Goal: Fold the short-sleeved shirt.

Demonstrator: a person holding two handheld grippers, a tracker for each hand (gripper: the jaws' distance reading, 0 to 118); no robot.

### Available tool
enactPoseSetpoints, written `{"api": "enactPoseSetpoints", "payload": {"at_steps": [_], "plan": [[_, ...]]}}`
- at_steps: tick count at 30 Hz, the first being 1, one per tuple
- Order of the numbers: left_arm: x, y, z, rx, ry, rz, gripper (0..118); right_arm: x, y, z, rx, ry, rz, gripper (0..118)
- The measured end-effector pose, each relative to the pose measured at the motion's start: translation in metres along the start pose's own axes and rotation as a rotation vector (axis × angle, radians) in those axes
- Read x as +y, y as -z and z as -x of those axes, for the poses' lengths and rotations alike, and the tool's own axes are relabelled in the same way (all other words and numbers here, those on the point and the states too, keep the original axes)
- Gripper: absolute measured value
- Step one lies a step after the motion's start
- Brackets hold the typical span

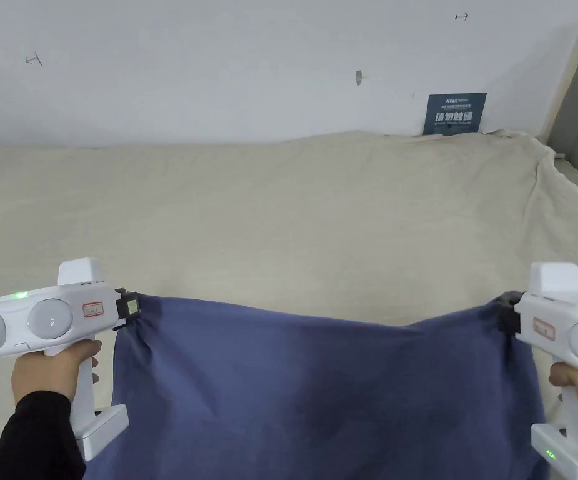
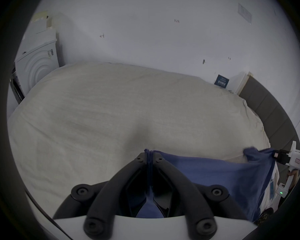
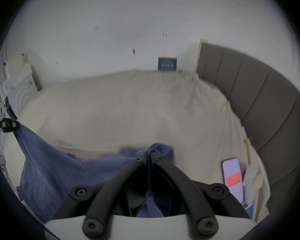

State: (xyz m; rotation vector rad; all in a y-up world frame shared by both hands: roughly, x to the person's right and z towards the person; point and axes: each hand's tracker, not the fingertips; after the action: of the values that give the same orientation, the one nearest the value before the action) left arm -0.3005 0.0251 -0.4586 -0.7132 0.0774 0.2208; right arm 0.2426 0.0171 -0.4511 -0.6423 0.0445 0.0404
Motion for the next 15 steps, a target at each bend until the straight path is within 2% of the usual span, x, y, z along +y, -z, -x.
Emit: {"api": "enactPoseSetpoints", "payload": {"at_steps": [7,10,15], "plan": [[0.039,-0.077,0.007,0.025,0.006,-0.176,3,0.067,-0.076,0.017,0.03,-0.035,-0.23,2],[0.068,-0.11,0.01,0.025,-0.015,-0.258,3,0.096,-0.096,0.027,0.012,-0.05,-0.321,2],[0.123,-0.156,0.007,0.041,-0.004,-0.388,3,0.15,-0.121,0.042,0.013,-0.038,-0.45,2]]}}
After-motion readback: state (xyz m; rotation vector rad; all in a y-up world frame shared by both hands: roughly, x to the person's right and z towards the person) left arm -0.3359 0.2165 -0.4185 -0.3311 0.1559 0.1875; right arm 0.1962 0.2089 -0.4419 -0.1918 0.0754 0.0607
